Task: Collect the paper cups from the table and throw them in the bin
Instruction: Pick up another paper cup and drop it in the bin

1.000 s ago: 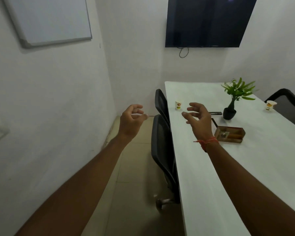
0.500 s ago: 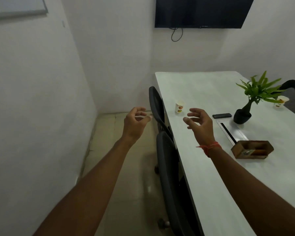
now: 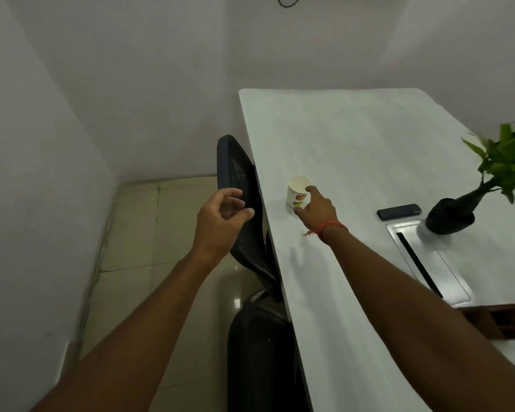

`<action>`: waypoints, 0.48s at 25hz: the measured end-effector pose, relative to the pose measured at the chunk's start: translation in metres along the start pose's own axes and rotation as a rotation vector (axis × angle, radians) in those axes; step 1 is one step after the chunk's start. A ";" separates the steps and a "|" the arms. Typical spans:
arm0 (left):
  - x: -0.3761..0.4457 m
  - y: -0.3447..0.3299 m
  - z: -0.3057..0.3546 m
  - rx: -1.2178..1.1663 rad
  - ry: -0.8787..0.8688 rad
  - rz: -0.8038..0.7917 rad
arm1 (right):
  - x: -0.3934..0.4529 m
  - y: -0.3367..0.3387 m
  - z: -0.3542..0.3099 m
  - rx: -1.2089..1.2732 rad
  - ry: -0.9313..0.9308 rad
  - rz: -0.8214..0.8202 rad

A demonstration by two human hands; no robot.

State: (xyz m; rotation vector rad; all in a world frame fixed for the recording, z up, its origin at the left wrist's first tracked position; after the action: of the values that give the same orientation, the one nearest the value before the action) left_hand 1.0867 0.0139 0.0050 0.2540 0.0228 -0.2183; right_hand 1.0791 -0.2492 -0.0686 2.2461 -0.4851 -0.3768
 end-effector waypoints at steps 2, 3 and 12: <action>0.011 -0.012 -0.009 -0.001 0.001 -0.023 | 0.033 -0.019 0.011 -0.050 -0.012 -0.052; 0.016 -0.015 -0.013 0.005 0.001 -0.029 | 0.046 -0.027 0.015 -0.087 -0.010 -0.080; -0.007 -0.014 0.000 0.067 0.013 -0.044 | -0.033 0.016 -0.072 0.247 0.466 0.249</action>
State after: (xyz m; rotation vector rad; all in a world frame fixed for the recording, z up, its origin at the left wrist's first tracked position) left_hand 1.0771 0.0026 0.0017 0.3223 0.0335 -0.2613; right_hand 1.0767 -0.1976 -0.0064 2.3694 -0.5726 0.3469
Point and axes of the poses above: each hand's wrist, its own x-axis towards the middle knuckle, its own y-axis out of the back of the hand, z = x × y, the point moved 8 cm from there along x, towards the middle knuckle, and after that the axes turned 4 degrees about y, right-handed, at the moved point
